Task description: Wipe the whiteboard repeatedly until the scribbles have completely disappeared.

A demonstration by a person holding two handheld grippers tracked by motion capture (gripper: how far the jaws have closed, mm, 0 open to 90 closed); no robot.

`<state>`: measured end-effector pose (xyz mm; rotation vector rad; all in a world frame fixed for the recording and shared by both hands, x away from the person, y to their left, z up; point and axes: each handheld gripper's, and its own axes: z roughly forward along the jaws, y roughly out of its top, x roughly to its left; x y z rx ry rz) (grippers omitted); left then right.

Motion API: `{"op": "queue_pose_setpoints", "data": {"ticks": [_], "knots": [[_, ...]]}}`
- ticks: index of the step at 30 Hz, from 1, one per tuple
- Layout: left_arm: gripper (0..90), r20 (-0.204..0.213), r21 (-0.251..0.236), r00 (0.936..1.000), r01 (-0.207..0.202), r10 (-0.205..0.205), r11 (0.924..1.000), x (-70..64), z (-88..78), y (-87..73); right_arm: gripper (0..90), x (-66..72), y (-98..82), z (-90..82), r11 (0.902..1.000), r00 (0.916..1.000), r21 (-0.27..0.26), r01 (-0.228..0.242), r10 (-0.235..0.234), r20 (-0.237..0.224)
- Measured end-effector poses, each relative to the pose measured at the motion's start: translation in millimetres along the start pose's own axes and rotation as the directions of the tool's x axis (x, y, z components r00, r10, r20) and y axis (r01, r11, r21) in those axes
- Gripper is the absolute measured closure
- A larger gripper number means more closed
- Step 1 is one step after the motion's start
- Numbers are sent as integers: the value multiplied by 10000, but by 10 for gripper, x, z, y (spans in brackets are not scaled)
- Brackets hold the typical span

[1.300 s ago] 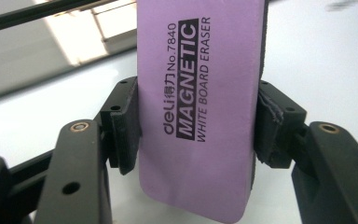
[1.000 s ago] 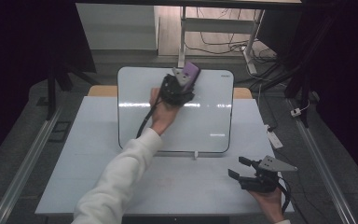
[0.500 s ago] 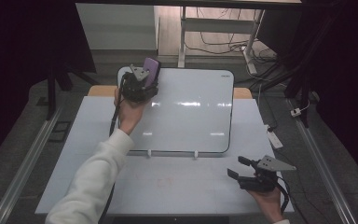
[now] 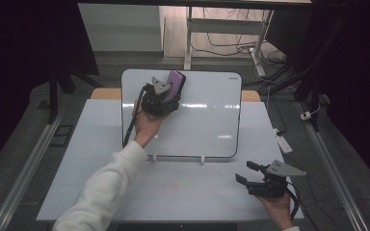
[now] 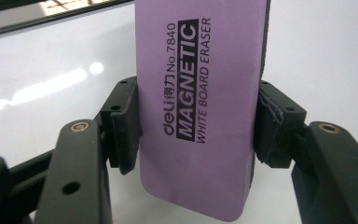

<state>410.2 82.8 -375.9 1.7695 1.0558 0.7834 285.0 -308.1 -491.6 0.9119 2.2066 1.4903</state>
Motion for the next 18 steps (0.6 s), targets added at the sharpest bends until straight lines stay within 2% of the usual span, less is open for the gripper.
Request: {"op": "queue_pose_setpoints", "data": {"ticks": [3, 8, 11, 15, 18], "knots": [[410, 545, -234, 9983, 227, -214, 9995, 45, -174, -94, 274, 0, 3, 4, 10000, 10000, -25, 4, -4, 20], [410, 1170, -358, 9928, 290, -246, 9989, 83, -403, -308, 274, 21, 15, 29, 10000, 10000, 3, 23, -23, 42], [410, 1630, -126, 9862, 303, -278, 9995, 74, -477, -451, 274, 37, 29, 59, 10000, 10000, 27, 87, -87, 43], [409, 2359, 161, 9718, 27, -64, 9999, 1, -562, -656, 274, 60, 57, 95, 9999, 9999, 6, 149, -149, -57], [409, 2573, 397, 9662, -240, 130, 9989, -66, -615, -779, 274, 78, 74, 114, 9998, 9997, 1, 218, -218, -96]]}}
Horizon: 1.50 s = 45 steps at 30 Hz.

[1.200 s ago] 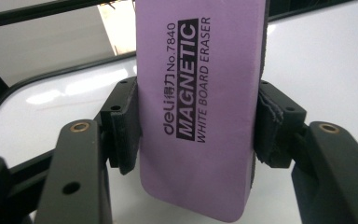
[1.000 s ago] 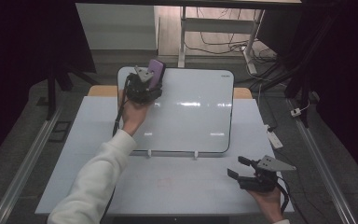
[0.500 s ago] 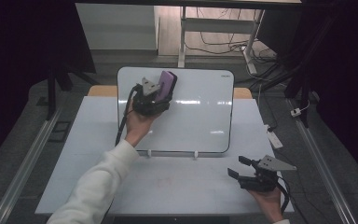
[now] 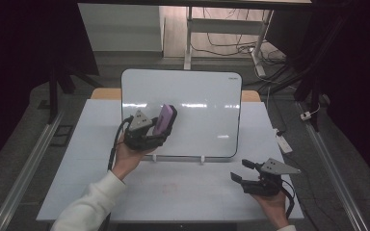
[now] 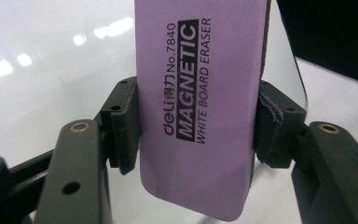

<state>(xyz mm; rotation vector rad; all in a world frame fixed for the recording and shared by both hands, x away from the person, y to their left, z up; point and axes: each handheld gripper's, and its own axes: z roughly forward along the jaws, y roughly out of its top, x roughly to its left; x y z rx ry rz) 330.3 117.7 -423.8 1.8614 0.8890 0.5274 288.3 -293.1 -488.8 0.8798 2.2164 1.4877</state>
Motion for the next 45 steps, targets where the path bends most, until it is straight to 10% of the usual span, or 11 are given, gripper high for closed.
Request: {"op": "queue_pose_setpoints", "data": {"ticks": [11, 22, 33, 45], "knots": [[408, 255, 561, 9995, -199, 185, 9982, -144, -175, -276, 274, 19, 22, 19, 10000, 9999, -13, 85, -85, -99], [408, 1617, 849, 9867, -302, 161, 9959, -293, -182, -509, 274, 85, 129, 86, 9994, 9987, -347, -67, 49, -509], [407, 1660, 940, 9859, -391, 230, 9948, -335, -126, -516, 273, 114, 160, 105, 9990, 9982, -446, -21, -5, -603], [407, 2419, 1132, 9696, -651, 361, 9914, -485, 10, -545, 262, 324, 391, 382, 9970, 9829, -690, -340, 209, -1831]]}}
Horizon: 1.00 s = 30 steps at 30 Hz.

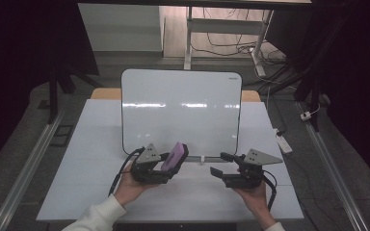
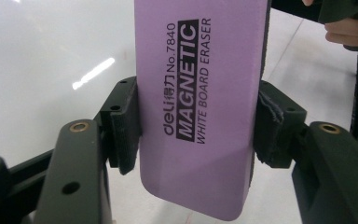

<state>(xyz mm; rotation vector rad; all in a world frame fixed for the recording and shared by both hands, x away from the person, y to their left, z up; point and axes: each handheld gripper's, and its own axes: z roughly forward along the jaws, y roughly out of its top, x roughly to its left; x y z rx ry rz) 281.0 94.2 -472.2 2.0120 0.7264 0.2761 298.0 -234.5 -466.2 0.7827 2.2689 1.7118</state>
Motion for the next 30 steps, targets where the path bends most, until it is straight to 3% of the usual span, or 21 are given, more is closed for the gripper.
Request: {"op": "queue_pose_setpoints", "data": {"ticks": [7, 16, 21, 25, 30], "knots": [[407, 293, 160, 9995, -76, 71, 9998, -36, 100, -5, 250, 76, 73, 253, 9997, 9977, 37, -253, 255, -632], [406, 931, 223, 9954, -224, 202, 9995, -89, 188, -2, 235, 100, 103, 497, 9977, 9881, 249, -631, 660, -1393], [405, 1301, 231, 9907, -444, 410, 9987, -117, 214, 6, 241, 102, 103, 577, 9953, 9755, 324, -918, 964, -1975], [405, 1637, 227, 9859, -383, 341, 9990, -86, 215, 5, 338, 96, 101, 594, 9930, 9586, 309, -1138, 1179, -2591], [402, 1766, 170, 9836, -393, 357, 9991, -59, 203, 12, 375, 103, 104, 593, 9917, 9534, 200, -1272, 1278, -2731]]}}
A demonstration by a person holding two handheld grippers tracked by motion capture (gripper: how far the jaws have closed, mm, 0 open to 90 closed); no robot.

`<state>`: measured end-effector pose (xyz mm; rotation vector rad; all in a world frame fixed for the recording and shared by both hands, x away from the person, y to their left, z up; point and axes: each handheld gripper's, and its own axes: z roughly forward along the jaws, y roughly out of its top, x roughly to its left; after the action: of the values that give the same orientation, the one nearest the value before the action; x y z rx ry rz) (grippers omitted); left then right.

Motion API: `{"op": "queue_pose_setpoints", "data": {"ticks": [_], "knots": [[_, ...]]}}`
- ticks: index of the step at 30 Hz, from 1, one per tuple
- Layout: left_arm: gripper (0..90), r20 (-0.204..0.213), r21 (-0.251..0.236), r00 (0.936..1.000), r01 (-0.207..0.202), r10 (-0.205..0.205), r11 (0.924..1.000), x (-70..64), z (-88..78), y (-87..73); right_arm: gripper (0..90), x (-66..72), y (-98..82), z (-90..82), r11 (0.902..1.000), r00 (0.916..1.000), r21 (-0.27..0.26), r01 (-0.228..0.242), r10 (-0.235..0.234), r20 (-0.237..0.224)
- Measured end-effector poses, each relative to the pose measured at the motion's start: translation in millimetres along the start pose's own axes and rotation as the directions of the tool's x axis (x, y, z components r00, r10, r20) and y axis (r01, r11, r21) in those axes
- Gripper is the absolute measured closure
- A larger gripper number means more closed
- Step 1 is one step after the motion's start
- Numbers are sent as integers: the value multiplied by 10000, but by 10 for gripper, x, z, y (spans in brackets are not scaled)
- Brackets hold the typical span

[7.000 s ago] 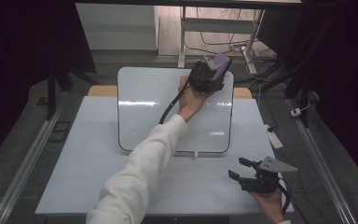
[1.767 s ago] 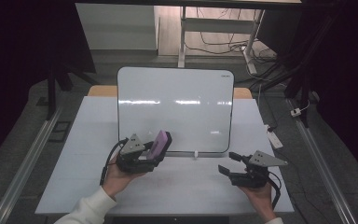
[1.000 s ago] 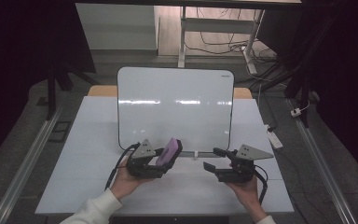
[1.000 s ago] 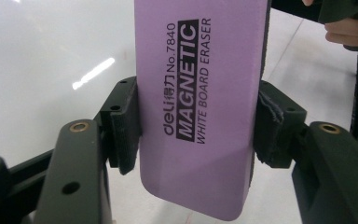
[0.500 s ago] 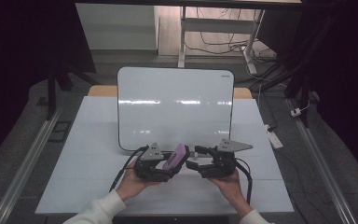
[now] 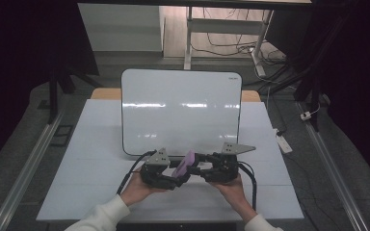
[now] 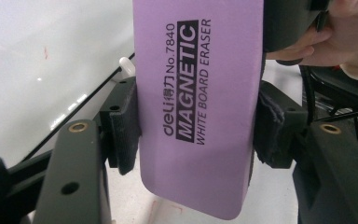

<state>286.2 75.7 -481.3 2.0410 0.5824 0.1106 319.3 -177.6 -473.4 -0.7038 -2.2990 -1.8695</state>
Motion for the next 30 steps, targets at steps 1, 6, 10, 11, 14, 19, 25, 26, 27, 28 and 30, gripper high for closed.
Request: {"op": "queue_pose_setpoints", "data": {"ticks": [1, 6, 10, 11, 14, 19, 25, 26, 27, 28, 30], "knots": [[398, -73, -38, 10000, 18, -18, 10000, -1, -2, 0, 379, 2, 0, -1, 10000, 10000, -31, -35, 35, 16], [340, -1622, -236, 9859, -448, 404, 9987, -104, -51, 3, 400, 38, 4, -23, 9995, 9978, -319, -44, 66, 666], [331, -2620, -482, 9632, -753, 601, 9960, -198, -81, 24, 403, 46, 0, -31, 9988, 9891, -465, -173, 239, 1454], [334, -2739, -532, 9598, -787, 613, 9955, -214, -80, 28, 403, 45, -3, -33, 9986, 9844, -480, -219, 299, 1735], [347, -3150, -458, 9464, -899, 710, 9949, -254, -46, 43, 404, 29, -22, -31, 9966, 9751, -613, -547, 665, 2114], [403, -3466, -63, 9344, -899, 821, 9959, -266, 75, 49, 404, 29, -36, -14, 9919, 9715, -932, -867, 1049, 2126], [556, -3722, 113, 9223, -1079, 1043, 9941, -283, 129, 44, 407, 71, -28, -3, 9906, 9681, -1068, -858, 1083, 2261], [568, -3756, 180, 9206, -1079, 1067, 9940, -284, 133, 46, 407, 66, -31, -4, 9901, 9673, -1075, -906, 1132, 2270], [578, -3771, 218, 9199, -1072, 1075, 9940, -284, 140, 44, 409, 62, -37, -2, 9894, 9667, -1096, -952, 1182, 2270], [590, -3779, 268, 9192, -1087, 1107, 9937, -283, 143, 43, 411, 58, -43, 0, 9891, 9663, -1100, -978, 1208, 2272], [618, -3800, 398, 9171, -1135, 1201, 9927, -283, 150, 41, 414, 55, -45, 5, 9891, 9655, -1086, -999, 1228, 2298]]}}
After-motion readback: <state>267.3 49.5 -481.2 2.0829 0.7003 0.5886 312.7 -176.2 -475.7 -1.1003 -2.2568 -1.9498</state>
